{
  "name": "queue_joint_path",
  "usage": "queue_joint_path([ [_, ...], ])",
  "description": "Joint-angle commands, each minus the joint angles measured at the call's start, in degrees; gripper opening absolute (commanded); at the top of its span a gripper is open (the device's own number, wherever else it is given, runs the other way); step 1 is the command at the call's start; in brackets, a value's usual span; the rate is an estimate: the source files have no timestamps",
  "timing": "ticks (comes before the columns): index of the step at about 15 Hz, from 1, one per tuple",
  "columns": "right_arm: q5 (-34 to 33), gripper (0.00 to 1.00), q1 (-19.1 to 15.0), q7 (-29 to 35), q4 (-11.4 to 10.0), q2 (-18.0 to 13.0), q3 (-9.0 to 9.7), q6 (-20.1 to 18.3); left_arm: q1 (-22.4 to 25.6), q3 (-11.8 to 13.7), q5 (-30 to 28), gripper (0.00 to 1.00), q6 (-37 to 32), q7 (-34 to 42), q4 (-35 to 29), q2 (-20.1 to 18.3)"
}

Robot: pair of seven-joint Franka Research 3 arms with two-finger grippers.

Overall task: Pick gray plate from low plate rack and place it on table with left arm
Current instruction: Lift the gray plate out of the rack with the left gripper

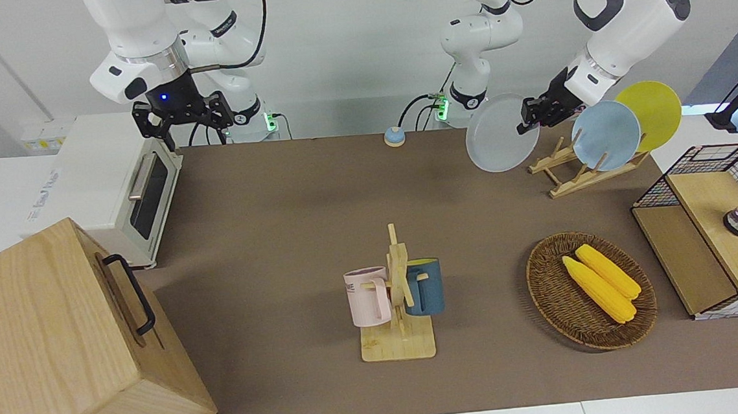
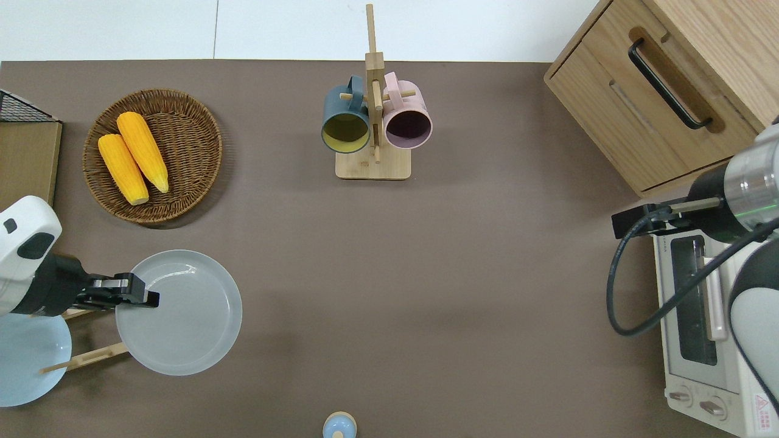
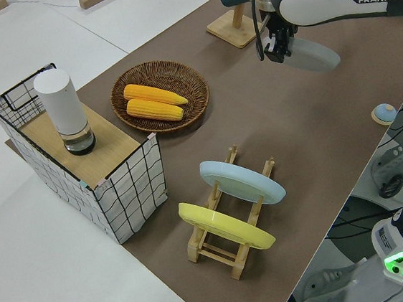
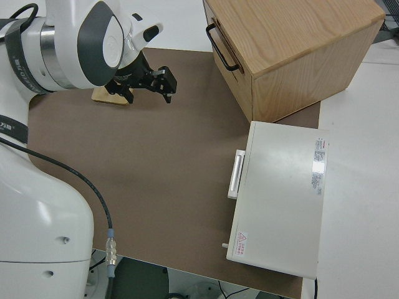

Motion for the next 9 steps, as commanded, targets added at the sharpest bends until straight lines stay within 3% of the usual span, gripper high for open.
queue_joint_path([
  [1,-0.1,0.983,-1.2,0.7,0.5,-0.2,1.07,-0.8,4.0,0.2,-3.1,0.0,2.7,9.3,-5.2,-0.8],
  [9,-0.1,0.983,-1.2,0.7,0.5,-0.1,1.07,-0.8,4.6,0.2,-4.4,0.0,8.9,14.9,-11.4,-0.4],
])
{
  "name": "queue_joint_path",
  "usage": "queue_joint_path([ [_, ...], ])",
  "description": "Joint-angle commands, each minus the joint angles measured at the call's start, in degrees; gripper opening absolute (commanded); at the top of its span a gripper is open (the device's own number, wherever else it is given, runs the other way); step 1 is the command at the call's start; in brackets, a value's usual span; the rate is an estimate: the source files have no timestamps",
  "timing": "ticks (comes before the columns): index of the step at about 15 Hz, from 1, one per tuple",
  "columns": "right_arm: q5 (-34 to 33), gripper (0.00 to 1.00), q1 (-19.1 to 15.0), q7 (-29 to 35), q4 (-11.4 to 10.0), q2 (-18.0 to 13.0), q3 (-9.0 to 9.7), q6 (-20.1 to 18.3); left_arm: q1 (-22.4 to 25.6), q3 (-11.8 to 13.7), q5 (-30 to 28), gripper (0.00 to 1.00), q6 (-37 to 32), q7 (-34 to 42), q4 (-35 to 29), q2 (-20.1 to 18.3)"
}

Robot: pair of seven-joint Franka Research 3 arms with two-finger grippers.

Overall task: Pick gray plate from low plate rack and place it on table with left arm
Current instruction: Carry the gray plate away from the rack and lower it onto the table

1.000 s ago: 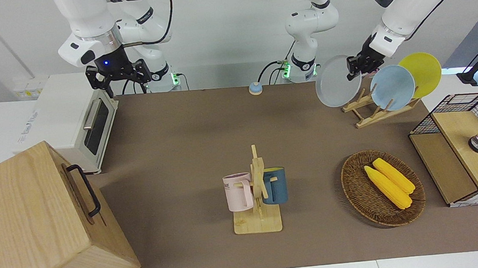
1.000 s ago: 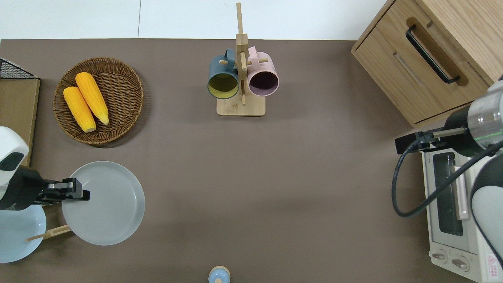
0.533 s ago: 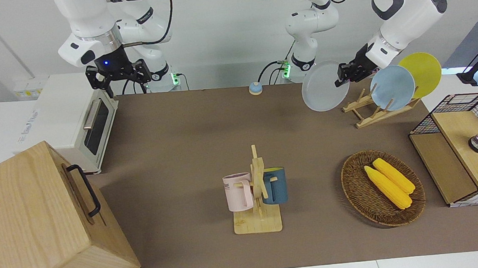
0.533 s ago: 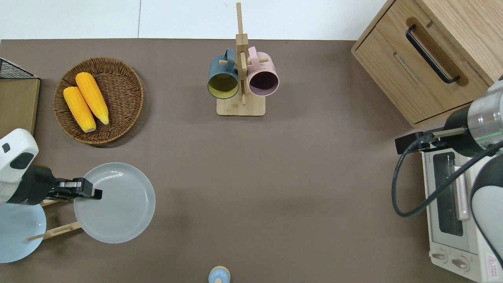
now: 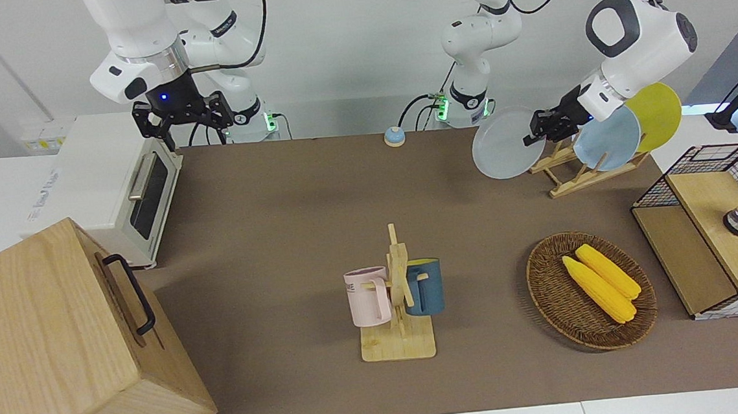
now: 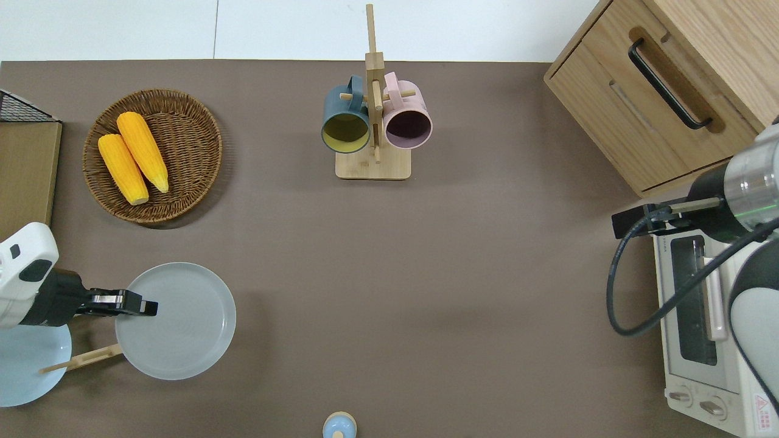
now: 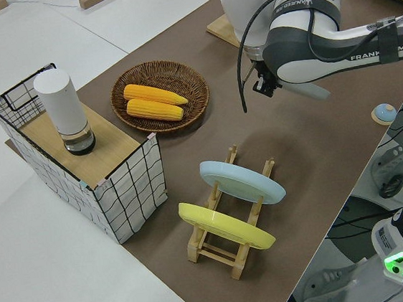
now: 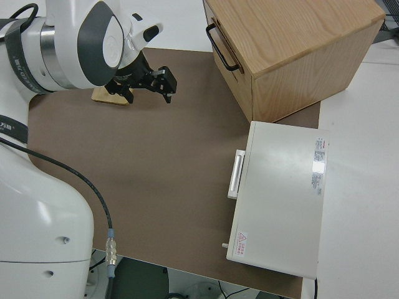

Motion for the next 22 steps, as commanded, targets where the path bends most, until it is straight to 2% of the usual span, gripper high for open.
queue_joint_path([
  [1,-0.1,0.983,-1.2,0.7,0.5,-0.1,1.07,-0.8,-0.3,-0.2,-1.6,0.0,3.1,1.8,-3.1,-0.6],
  [11,-0.1,0.983,-1.2,0.7,0.5,-0.2,1.07,-0.8,-0.8,-0.8,-3.0,0.0,8.0,5.9,-7.5,1.1],
  [22,-0.1,0.983,-1.2,0.7,0.5,-0.2,1.07,-0.8,-3.7,-1.1,-3.9,0.0,15.6,6.1,-11.9,2.3],
])
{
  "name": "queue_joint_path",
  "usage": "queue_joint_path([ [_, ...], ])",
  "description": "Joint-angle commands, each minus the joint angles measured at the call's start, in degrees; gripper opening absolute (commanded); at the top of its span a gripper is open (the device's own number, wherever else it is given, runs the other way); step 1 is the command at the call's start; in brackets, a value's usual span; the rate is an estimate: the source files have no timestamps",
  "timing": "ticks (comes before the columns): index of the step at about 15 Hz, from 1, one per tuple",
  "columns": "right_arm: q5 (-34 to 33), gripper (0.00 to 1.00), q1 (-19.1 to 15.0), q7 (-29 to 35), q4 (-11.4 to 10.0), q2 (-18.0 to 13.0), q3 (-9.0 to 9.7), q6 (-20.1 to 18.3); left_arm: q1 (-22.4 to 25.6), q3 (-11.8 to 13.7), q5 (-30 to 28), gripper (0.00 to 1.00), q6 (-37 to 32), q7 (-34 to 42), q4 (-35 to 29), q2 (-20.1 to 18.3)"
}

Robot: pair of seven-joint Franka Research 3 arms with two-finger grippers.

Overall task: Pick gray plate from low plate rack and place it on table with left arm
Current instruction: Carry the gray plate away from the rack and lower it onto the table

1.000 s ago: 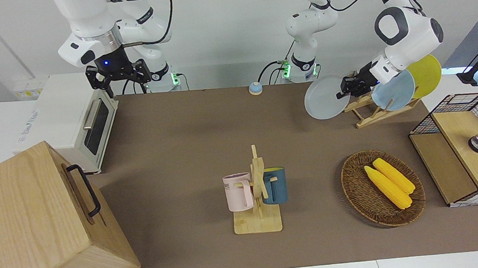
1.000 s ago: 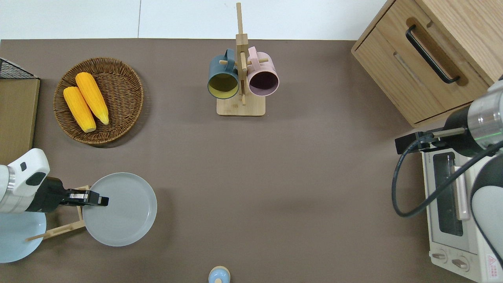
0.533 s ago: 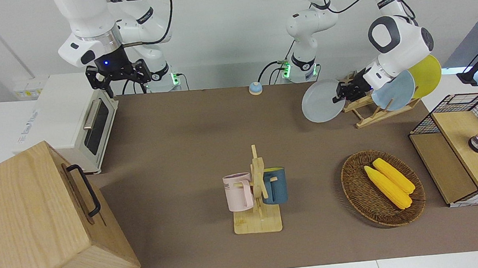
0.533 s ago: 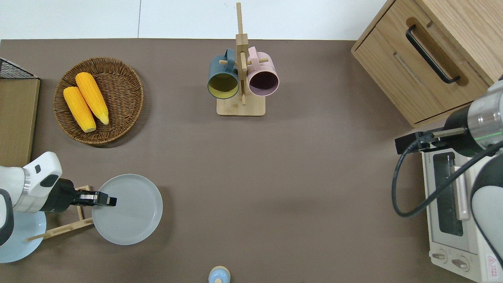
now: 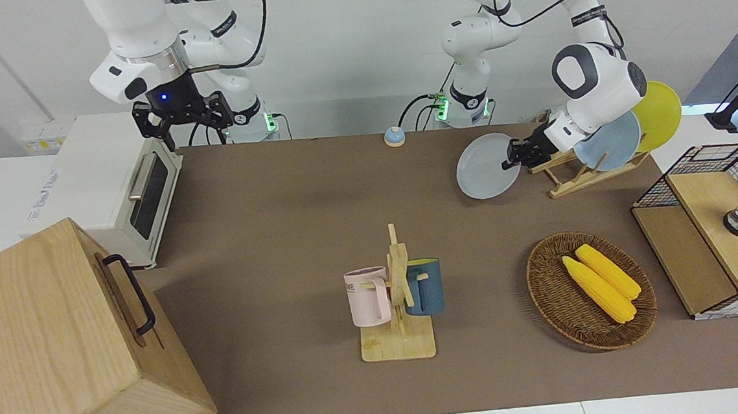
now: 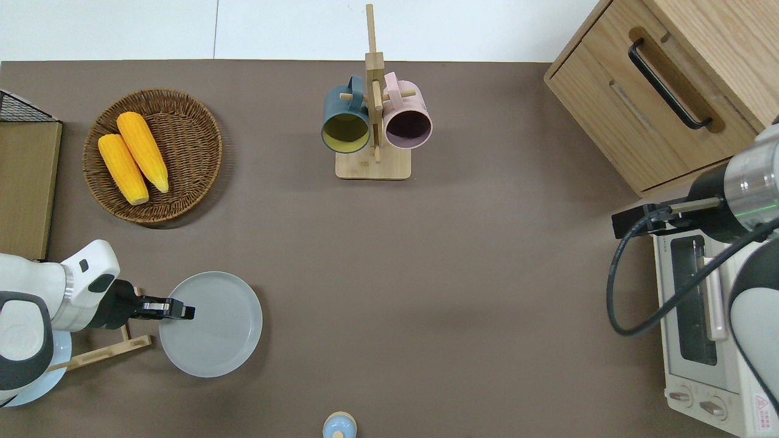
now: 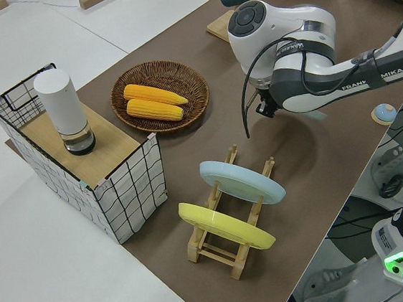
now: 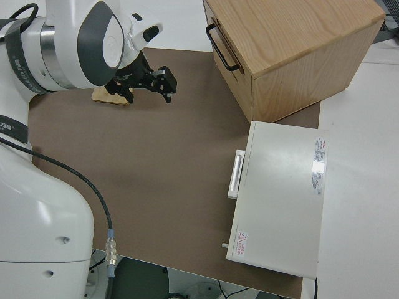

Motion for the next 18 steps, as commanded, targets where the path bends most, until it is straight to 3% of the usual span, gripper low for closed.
queue_joint_path([
  [1,-0.1,0.983,-1.2,0.7,0.5,-0.1,1.07,-0.8,-1.8,0.4,-1.6,0.0,4.1,1.0,-2.3,0.4],
  [11,-0.1,0.983,-1.2,0.7,0.5,-0.2,1.07,-0.8,-1.1,0.5,-1.6,0.0,6.5,5.3,-2.7,3.1],
  [13,-0.1,0.983,-1.2,0.7,0.5,-0.2,1.07,-0.8,-1.4,0.5,-1.6,0.25,6.5,5.3,-2.7,3.1],
  [15,-0.1,0.983,-1.2,0.7,0.5,-0.1,1.07,-0.8,-1.4,0.5,-1.6,0.35,6.5,5.3,-2.6,3.1],
  [18,-0.1,0.983,-1.2,0.7,0.5,-0.2,1.07,-0.8,-1.4,0.5,-1.4,0.64,6.5,5.3,-2.5,3.0],
])
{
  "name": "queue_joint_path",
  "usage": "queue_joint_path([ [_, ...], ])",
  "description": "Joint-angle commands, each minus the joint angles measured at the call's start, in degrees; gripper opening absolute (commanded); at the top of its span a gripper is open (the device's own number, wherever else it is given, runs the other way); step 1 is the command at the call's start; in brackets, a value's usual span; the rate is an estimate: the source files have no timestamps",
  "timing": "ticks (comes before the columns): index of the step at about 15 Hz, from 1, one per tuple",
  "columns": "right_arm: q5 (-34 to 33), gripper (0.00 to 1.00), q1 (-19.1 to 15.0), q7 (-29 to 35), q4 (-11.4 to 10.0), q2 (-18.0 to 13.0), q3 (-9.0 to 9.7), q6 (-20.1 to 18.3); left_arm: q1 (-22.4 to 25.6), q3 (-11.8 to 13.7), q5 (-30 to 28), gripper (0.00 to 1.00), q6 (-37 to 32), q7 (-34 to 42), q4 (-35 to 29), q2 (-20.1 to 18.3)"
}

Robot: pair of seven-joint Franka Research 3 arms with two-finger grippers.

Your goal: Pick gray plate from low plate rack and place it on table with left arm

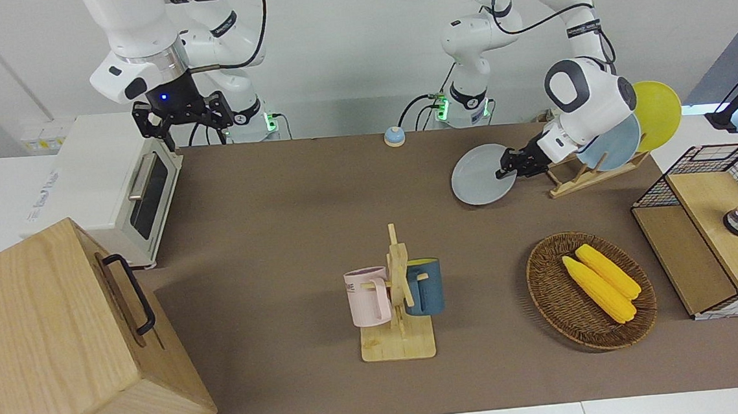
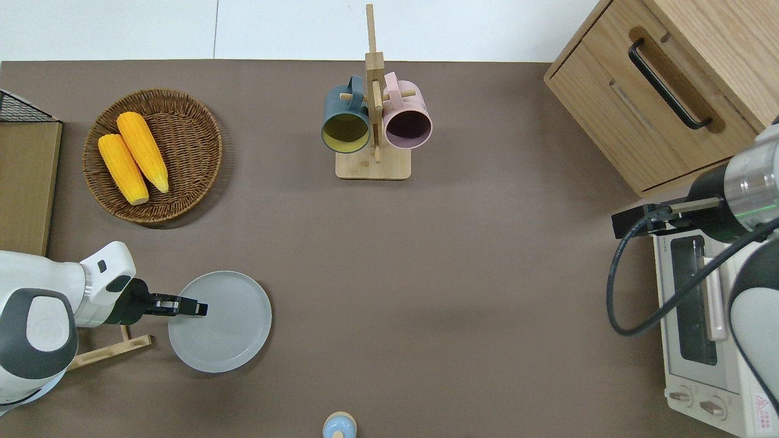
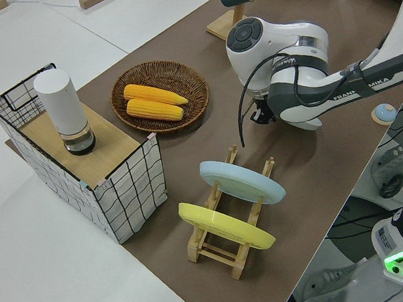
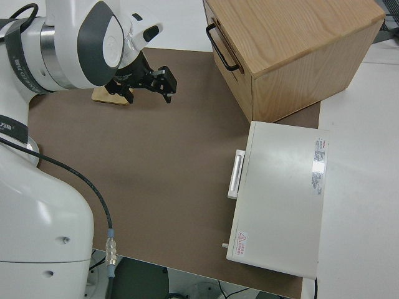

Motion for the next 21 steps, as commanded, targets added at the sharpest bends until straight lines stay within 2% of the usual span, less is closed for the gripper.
queue_joint_path([
  [1,-0.1,0.983,-1.2,0.7,0.5,-0.2,1.07,-0.8,0.0,0.0,-0.3,0.78,1.4,1.0,-0.9,-0.1],
  [2,-0.1,0.983,-1.2,0.7,0.5,-0.1,1.07,-0.8,0.1,0.1,-0.2,0.97,1.4,1.0,-0.7,-0.2],
  [3,-0.1,0.983,-1.2,0.7,0.5,-0.1,1.07,-0.8,0.1,0.1,0.1,0.99,1.4,1.0,-0.5,-0.2],
  [10,-0.1,0.983,-1.2,0.7,0.5,-0.2,1.07,-0.8,0.4,0.2,0.5,0.99,1.6,0.3,2.1,-0.2],
  [13,-0.1,0.983,-1.2,0.7,0.5,-0.2,1.07,-0.8,0.7,0.7,0.7,0.99,0.5,-0.4,5.3,-0.3],
  [15,-0.1,0.983,-1.2,0.7,0.5,-0.2,1.07,-0.8,0.5,0.6,5.5,0.99,0.1,-5.0,7.9,-0.3],
  [17,-0.1,0.983,-1.2,0.7,0.5,-0.1,1.07,-0.8,-0.2,0.6,11.2,0.99,-4.7,-11.0,13.1,-0.2],
  [21,-0.1,0.983,-1.2,0.7,0.5,-0.2,1.07,-0.8,-0.3,0.6,13.8,0.99,-10.4,-16.3,21.6,-0.2],
])
